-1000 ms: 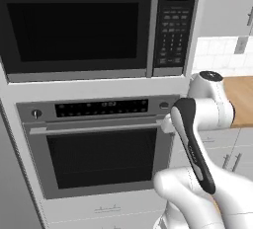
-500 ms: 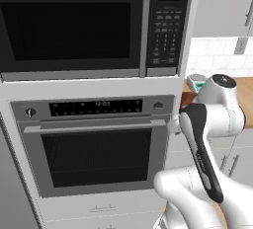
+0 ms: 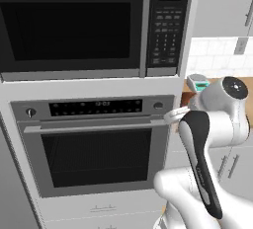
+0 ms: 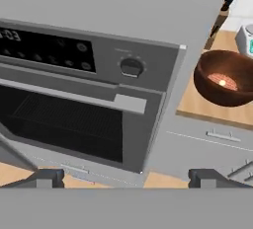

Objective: Open the microwave, place the bowl with waffle inside the microwave, then close the microwave door and turn it on.

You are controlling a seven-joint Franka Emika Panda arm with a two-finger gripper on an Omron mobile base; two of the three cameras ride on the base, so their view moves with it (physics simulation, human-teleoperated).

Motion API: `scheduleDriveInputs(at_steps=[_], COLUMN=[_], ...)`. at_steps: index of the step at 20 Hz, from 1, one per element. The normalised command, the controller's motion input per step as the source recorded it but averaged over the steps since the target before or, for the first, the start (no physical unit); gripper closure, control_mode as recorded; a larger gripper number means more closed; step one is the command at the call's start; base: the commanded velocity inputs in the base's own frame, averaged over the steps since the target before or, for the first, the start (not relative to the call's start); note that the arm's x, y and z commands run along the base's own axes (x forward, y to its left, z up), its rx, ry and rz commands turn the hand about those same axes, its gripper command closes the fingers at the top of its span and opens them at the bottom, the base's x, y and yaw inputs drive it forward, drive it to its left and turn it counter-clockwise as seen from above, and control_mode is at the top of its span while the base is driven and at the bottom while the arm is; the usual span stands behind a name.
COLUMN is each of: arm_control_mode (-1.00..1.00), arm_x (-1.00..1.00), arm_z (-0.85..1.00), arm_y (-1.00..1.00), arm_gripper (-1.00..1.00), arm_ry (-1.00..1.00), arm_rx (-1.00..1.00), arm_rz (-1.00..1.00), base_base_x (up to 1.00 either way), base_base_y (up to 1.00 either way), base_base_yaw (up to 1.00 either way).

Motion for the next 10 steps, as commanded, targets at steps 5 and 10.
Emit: scheduleDriveInputs(at_steps=[5, 10], arm_control_mode=[-1.0, -1.0], arm_x=[0.0, 0.0], arm_z=[0.74, 0.69], arm_y=[0.47, 0.33], arm_gripper=[-1.0, -1.0], arm_ry=[-0.09, -0.04], arm_rx=[-0.03, -0.04], arm_rz=[-0.04, -0.03], base_base_x=[0.0, 0.0], base_base_y=[0.0, 0.0], base_base_yaw=[0.0, 0.0])
